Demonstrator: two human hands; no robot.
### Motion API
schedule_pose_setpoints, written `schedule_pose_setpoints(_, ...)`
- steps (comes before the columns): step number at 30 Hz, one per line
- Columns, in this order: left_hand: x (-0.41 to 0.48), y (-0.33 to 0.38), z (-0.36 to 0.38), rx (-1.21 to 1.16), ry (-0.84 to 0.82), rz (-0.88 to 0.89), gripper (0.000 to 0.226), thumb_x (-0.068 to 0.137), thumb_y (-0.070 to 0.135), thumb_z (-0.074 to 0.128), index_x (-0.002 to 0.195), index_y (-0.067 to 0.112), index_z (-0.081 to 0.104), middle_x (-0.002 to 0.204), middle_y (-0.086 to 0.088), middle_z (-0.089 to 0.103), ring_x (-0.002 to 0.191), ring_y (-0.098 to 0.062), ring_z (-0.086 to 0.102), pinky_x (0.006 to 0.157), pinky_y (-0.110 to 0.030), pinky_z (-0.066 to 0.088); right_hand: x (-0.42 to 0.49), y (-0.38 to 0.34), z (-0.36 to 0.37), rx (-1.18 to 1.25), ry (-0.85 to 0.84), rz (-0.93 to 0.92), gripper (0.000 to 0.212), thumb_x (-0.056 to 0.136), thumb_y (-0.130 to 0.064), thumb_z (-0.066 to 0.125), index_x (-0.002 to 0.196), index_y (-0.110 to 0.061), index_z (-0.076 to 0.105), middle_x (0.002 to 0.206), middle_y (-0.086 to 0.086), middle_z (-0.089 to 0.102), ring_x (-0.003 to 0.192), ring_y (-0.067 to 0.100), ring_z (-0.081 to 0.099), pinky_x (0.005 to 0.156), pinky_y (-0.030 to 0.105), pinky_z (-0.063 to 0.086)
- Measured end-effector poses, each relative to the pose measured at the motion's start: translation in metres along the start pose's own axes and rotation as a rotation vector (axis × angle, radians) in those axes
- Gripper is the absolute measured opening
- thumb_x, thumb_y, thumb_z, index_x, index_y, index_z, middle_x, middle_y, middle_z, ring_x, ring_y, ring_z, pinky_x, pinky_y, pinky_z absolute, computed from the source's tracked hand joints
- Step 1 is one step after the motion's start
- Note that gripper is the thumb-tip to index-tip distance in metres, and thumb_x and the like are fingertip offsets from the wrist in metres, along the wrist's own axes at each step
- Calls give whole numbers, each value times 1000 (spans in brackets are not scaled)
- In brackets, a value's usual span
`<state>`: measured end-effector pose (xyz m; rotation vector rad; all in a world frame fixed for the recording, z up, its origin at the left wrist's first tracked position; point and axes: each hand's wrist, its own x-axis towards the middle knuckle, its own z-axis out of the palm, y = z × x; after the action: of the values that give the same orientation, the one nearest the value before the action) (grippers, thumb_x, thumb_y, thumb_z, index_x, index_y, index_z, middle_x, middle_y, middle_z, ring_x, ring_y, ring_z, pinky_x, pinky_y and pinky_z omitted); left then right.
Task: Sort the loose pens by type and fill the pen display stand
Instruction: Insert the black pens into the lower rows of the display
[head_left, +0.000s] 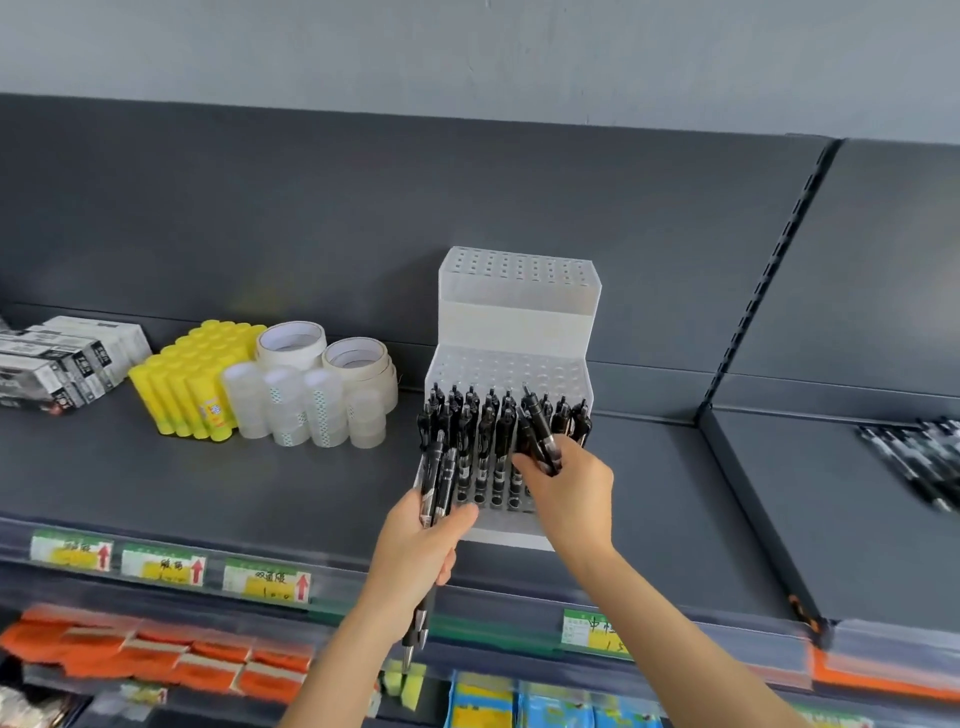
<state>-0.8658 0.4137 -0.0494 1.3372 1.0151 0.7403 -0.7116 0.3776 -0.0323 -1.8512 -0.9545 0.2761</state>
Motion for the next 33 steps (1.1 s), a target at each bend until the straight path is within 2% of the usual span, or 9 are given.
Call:
schedule_pose_setpoints(7, 3, 6, -13, 72, -81, 15, 12, 89, 15, 60, 83, 13, 50, 54, 1, 40, 47, -15, 36, 45, -29, 31, -7, -5, -2, 45, 35, 75, 30, 84, -27, 70, 77, -3, 52, 66, 11, 58, 54, 16, 42, 53, 26, 39)
schedule_pose_setpoints(9, 4, 8, -16, 66, -100, 12, 13, 89, 13, 60, 82, 12, 48, 57, -2, 39, 48, -16, 34, 45, -29, 29, -10, -9, -9, 222, 87, 183, 32, 84, -27, 68, 76, -3, 48, 60, 8, 48, 53, 16, 36, 51, 28, 36)
schedule_pose_setpoints(12, 5, 11, -14, 62, -144, 3, 13, 87, 10, 59, 82, 9, 47, 61, -6, 42, 48, -16, 32, 45, -29, 25, -8, -16, -22, 726, 116, 462, 25, 87, -14, 57, 71, -12, 38, 58, 2, 35, 47, 14, 28, 42, 27, 27)
schedule_pose_setpoints(14, 3, 15, -9, 55, -190, 2, 10, 86, 9, 60, 85, 6, 51, 61, -7, 55, 46, -16, 33, 43, -27, 25, -5, -20, -28, 979, 102, 590, 17, 87, -5, 51, 75, -11, 42, 60, 2, 38, 46, 13, 32, 40, 25, 29)
schedule_pose_setpoints(17, -1, 25, 1, 47, -286, 16, 15, 86, 15, 65, 89, 6, 54, 66, -7, 63, 44, -14, 32, 42, -25, 25, -5, -25, -30, 1122, 74, 630, 10, 92, -5, 52, 84, -8, 47, 64, 4, 42, 50, 14, 39, 45, 24, 38)
schedule_pose_setpoints(22, 0, 37, 17, 124, -392, 31, 30, 78, 25, 76, 93, 8, 57, 56, -3, 48, 44, -16, 34, 43, -27, 27, -14, -27, -25, 1081, 63, 582, 17, 95, -14, 56, 82, -9, 46, 62, 3, 43, 52, 14, 42, 53, 28, 42)
schedule_pose_setpoints(27, -1, 37, 26, 200, -362, 56, 18, 84, 16, 68, 78, 13, 52, 52, -3, 47, 42, -16, 33, 41, -24, 26, -21, -23, -24, 1027, 97, 550, 16, 97, -20, 52, 87, -8, 47, 64, 5, 51, 59, 18, 50, 64, 36, 48)
schedule_pose_setpoints(30, -1, 32, 26, 238, -333, 84, 20, 85, 17, 66, 76, 15, 49, 52, -2, 50, 41, -16, 33, 41, -24, 26, -26, -17, -28, 850, 50, 509, 23, 98, -24, 48, 85, -6, 54, 67, 7, 59, 65, 22, 57, 68, 39, 48)
schedule_pose_setpoints(33, 0, 28, 22, 280, -318, 97, 16, 85, 19, 65, 80, 12, 51, 46, 2, 44, 42, -18, 31, 43, -26, 25, -27, -10, -31, 652, 45, 462, 23, 97, -26, 46, 80, -10, 50, 68, 6, 51, 67, 21, 47, 61, 36, 42)
